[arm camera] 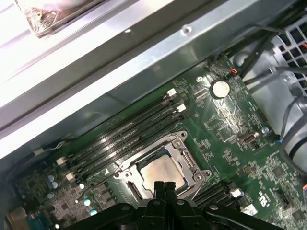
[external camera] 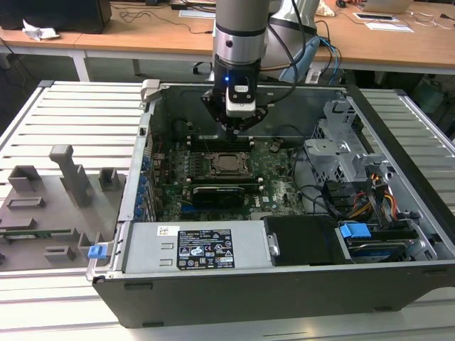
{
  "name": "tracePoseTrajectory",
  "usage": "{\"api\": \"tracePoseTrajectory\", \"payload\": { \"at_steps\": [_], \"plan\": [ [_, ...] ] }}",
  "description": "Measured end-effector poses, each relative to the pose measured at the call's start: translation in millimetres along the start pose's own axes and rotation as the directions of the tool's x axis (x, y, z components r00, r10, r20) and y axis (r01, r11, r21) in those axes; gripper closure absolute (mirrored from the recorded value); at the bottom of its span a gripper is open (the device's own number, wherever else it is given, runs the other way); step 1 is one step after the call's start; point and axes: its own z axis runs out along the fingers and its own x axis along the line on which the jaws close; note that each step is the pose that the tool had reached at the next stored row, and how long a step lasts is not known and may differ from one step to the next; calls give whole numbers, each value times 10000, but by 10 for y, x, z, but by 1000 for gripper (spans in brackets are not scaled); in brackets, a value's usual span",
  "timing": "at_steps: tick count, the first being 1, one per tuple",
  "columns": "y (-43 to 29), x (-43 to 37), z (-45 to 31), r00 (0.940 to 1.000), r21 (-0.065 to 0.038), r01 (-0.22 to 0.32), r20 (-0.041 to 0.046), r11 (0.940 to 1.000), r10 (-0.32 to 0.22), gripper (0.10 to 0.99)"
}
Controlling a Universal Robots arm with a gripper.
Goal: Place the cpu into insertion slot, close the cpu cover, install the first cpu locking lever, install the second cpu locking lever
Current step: 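Install the first cpu locking lever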
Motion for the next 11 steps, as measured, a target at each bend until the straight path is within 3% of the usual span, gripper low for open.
{"api": "tracePoseTrajectory", "payload": {
  "at_steps": [5, 8, 11],
  "plan": [
    [0, 0, 8, 9943, -7, 1065, -26, 9943, -1065, 980],
    [0, 0, 11, 9844, -12, 1761, -43, 9844, -1761, 980],
    [0, 0, 14, 9692, -19, 2464, -60, 9692, -2464, 980]
  ]
}}
